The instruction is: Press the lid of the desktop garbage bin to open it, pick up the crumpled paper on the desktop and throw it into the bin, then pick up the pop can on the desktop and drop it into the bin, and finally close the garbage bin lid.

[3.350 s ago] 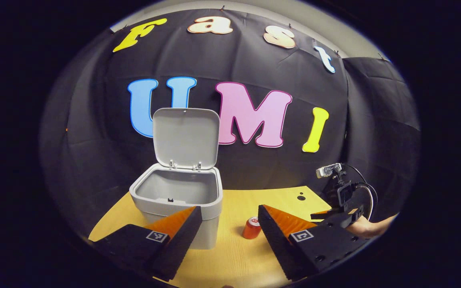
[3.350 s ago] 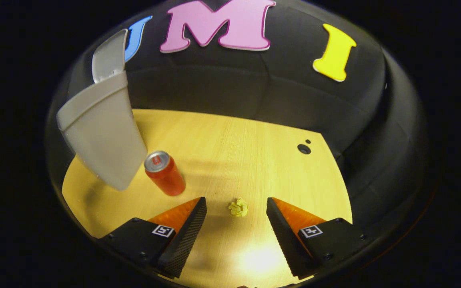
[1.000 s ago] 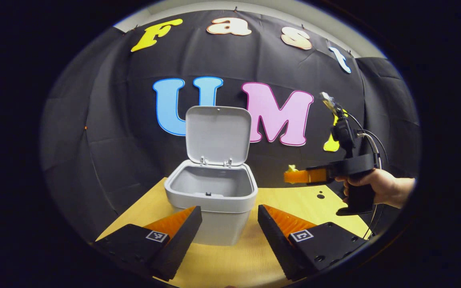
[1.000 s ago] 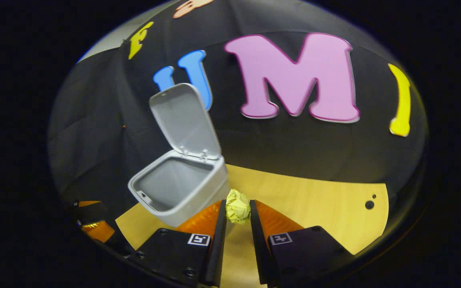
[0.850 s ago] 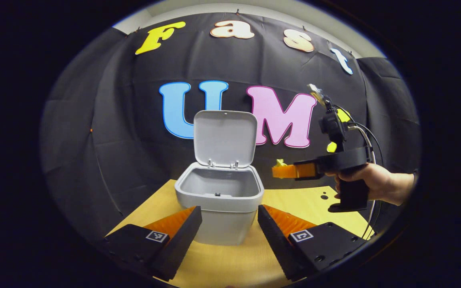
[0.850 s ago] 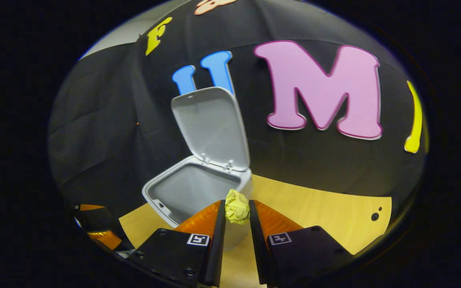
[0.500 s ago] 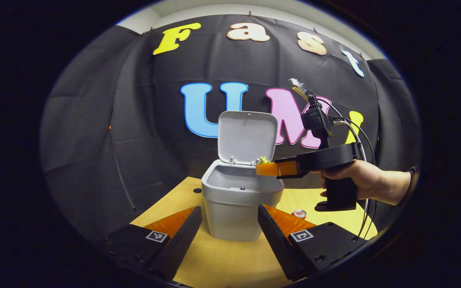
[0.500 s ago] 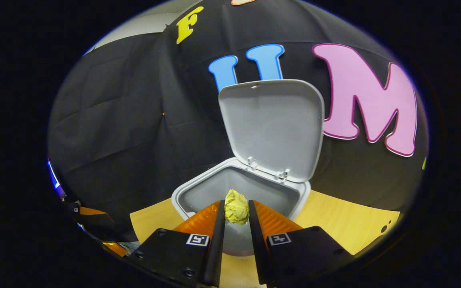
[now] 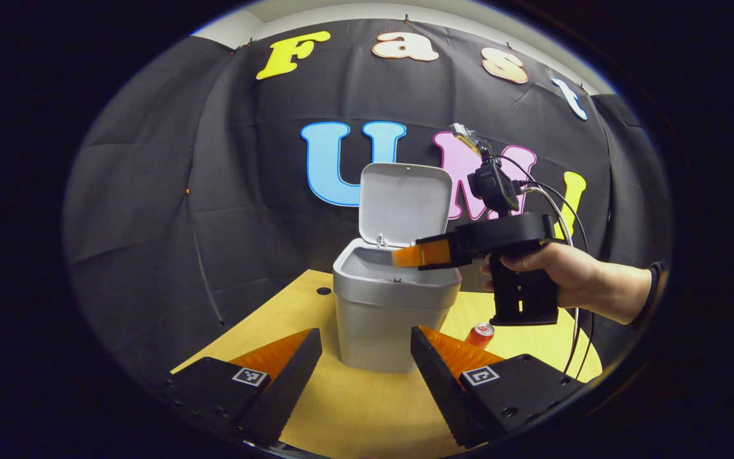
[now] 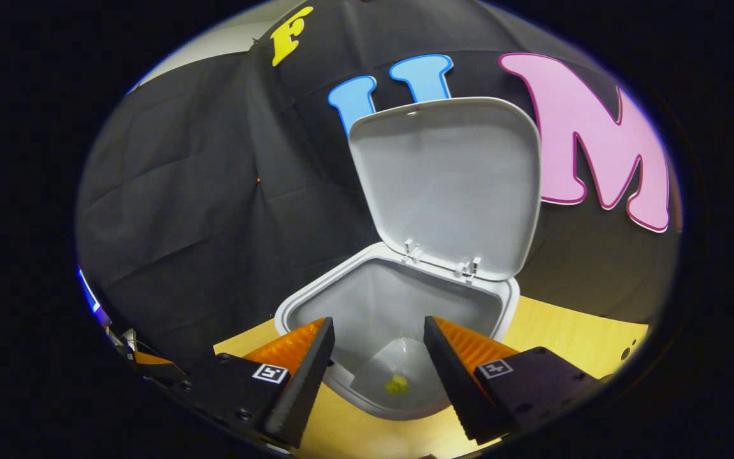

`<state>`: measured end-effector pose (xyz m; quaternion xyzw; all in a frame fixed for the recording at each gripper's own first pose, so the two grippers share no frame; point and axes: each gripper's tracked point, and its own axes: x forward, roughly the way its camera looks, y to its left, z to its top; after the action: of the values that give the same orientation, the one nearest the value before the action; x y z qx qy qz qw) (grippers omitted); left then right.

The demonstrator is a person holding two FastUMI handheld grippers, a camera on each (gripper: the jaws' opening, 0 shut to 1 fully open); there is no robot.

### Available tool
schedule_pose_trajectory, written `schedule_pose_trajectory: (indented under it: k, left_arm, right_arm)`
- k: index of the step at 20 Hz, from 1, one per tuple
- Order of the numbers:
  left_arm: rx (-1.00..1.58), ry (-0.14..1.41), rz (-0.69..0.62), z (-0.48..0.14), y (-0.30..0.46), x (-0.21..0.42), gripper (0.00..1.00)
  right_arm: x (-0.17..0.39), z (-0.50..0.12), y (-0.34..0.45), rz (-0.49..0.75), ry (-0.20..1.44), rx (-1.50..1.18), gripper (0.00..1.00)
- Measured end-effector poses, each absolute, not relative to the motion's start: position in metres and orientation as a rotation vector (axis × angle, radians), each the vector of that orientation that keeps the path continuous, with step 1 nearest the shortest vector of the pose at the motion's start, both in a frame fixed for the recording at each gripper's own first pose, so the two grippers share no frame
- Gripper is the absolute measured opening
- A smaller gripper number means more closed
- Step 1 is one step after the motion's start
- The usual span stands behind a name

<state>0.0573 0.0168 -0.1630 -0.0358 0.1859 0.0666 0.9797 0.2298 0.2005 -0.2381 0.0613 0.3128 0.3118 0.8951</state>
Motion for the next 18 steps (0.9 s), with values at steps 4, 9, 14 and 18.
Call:
schedule_pose_trajectory:
  k: [4, 9, 14, 18]
  left_arm:
    - [-0.073, 0.381, 0.057, -0.185, -0.01, 0.065, 0.95]
    - [-0.061, 0.38, -0.093, -0.229, -0.066, 0.097, 0.95]
    - [-0.026, 0.398, -0.225, -0.289, -0.125, 0.13, 0.95]
    - [0.009, 0.432, -0.305, -0.343, -0.167, 0.157, 0.95]
  right_arm:
    - [0.24, -0.23, 0.147, 0.53, 0.594, 0.11, 0.96]
    - [0.242, -0.216, 0.036, 0.296, 0.492, 0.0, 0.96]
    - [0.229, -0.209, -0.071, 0.065, 0.39, -0.064, 0.96]
    - [0.206, -0.219, -0.157, -0.088, 0.372, -0.149, 0.96]
